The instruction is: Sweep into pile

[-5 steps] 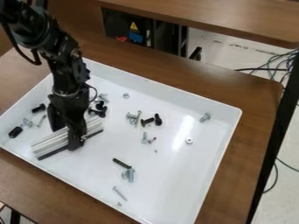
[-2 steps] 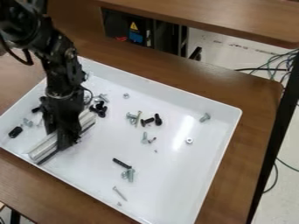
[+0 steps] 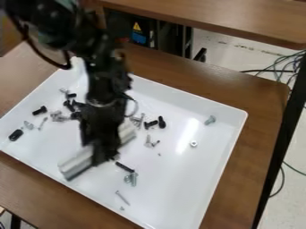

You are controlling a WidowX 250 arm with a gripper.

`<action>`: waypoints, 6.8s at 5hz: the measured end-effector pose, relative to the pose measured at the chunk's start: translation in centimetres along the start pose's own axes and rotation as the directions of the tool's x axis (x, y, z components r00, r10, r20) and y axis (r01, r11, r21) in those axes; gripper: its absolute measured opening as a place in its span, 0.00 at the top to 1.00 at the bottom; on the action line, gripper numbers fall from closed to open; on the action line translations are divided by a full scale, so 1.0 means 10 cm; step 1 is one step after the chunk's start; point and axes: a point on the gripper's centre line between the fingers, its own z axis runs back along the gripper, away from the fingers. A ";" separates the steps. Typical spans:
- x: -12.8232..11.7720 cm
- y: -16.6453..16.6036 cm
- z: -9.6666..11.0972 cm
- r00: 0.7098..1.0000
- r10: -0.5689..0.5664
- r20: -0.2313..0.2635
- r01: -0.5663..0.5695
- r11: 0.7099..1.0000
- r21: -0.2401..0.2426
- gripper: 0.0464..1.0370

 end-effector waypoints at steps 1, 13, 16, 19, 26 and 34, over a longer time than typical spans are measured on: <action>0.26 -0.36 0.17 1.000 0.023 0.020 -0.021 0.997 -0.068 0.68; 0.64 0.87 -0.55 0.901 0.434 -0.004 -0.400 0.827 -0.394 0.68; 0.00 1.52 -0.68 0.871 0.490 0.041 -0.470 0.854 -0.225 0.68; -0.30 1.18 -0.43 0.916 0.395 0.064 -0.382 0.911 -0.157 0.68; 0.38 -0.87 -0.35 0.970 0.155 0.188 -0.103 0.960 -0.262 0.68; -0.90 1.76 -0.77 0.951 0.310 0.017 -0.310 0.944 0.112 0.68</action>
